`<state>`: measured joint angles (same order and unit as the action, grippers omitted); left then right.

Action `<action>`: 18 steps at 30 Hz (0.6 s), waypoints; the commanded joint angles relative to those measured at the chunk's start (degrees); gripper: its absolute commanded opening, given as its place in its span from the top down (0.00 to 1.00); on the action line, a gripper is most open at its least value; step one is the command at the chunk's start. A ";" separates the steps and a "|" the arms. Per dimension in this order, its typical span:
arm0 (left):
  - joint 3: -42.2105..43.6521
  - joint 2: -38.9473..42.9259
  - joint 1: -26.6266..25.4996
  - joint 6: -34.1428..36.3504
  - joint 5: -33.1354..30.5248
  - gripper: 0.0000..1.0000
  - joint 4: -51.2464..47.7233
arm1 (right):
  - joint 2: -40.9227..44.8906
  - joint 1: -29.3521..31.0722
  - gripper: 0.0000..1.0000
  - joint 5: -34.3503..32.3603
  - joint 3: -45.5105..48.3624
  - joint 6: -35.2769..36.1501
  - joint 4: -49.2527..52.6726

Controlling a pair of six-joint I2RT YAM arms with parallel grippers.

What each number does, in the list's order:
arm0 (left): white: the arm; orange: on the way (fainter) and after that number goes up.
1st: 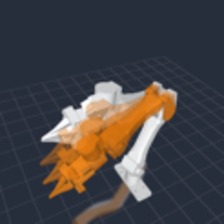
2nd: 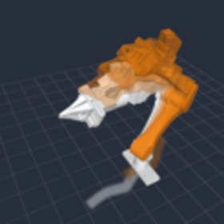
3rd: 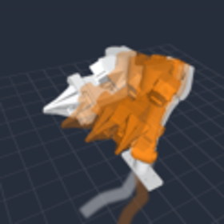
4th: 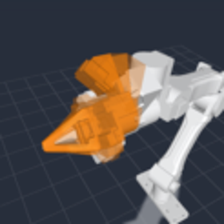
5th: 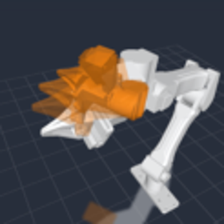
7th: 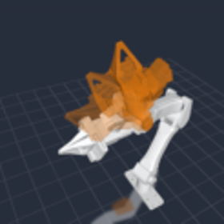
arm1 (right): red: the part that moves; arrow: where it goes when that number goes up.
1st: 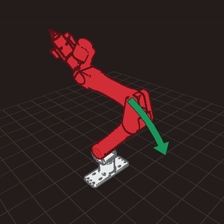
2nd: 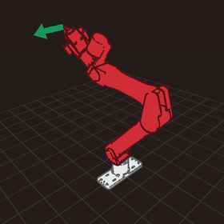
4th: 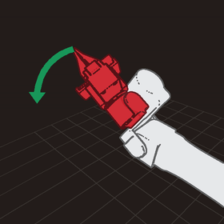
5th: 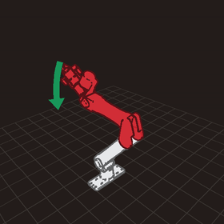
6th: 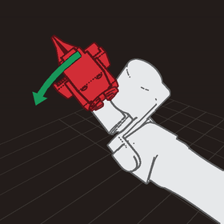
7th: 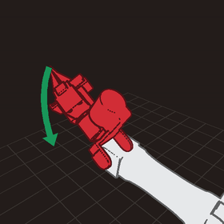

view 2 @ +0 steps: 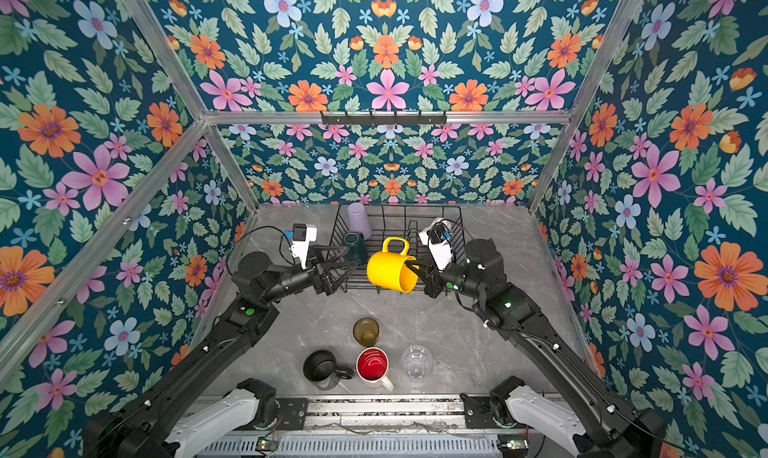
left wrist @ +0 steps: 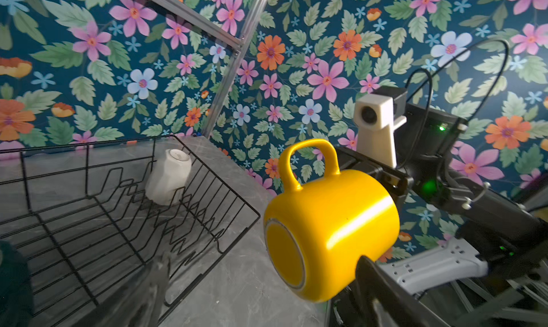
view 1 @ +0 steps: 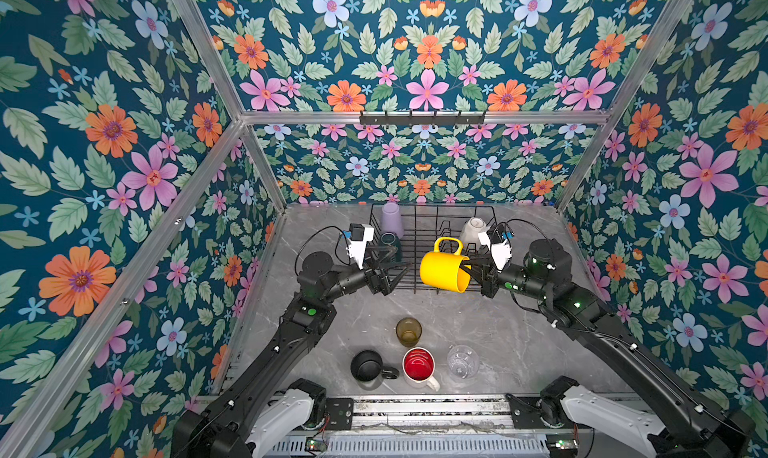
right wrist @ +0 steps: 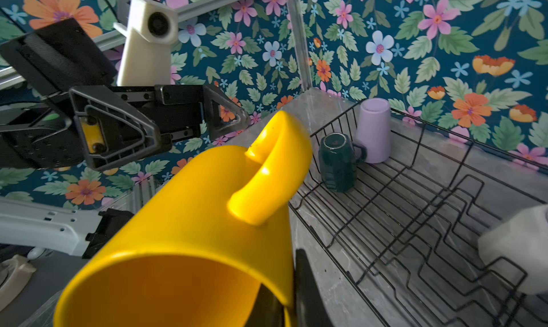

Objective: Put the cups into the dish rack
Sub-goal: 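Lift the yellow mug with the right gripper while the left gripper reaches in, then grasp the yellow mug's body with the left gripper while the right holds it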

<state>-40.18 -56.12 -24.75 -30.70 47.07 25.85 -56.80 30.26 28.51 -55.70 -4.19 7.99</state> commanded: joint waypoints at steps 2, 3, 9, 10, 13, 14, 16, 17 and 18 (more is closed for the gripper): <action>0.84 -0.30 0.03 -3.53 8.76 0.01 8.96 | -0.90 0.00 1.00 7.57 -1.60 0.68 -6.29; 1.20 -0.45 -0.02 -4.57 10.14 0.01 10.89 | -1.26 -0.01 1.00 8.63 -1.91 0.58 -6.50; 3.19 -0.57 -0.03 -10.92 15.88 0.00 22.07 | -2.87 0.05 1.00 11.64 -2.75 0.41 -7.85; 3.51 -0.47 -0.03 -11.99 16.44 0.00 23.59 | -3.05 0.00 1.00 11.94 -2.75 0.33 -8.17; 3.62 -0.57 -0.05 -12.47 17.12 0.00 24.09 | -3.68 0.05 1.00 13.42 -2.95 -0.12 -9.60; 3.62 -0.66 -0.03 -12.74 17.63 0.00 24.48 | -4.03 0.04 1.00 14.18 -3.11 -0.37 -10.02; 3.92 -1.16 -0.14 -14.21 18.75 0.00 26.40 | -4.67 0.02 1.00 15.81 -3.36 -0.85 -10.72; 4.14 -1.45 -0.18 -15.28 19.16 0.00 27.94 | -5.01 0.01 1.00 16.51 -3.52 -1.11 -11.16; 4.28 -1.74 -0.13 -15.90 19.49 0.00 28.85 | -5.27 -0.01 1.00 17.10 -3.58 -1.46 -11.62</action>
<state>-36.10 -57.43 -24.86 -43.70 63.86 48.75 -61.76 30.26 41.82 -58.54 -4.25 2.76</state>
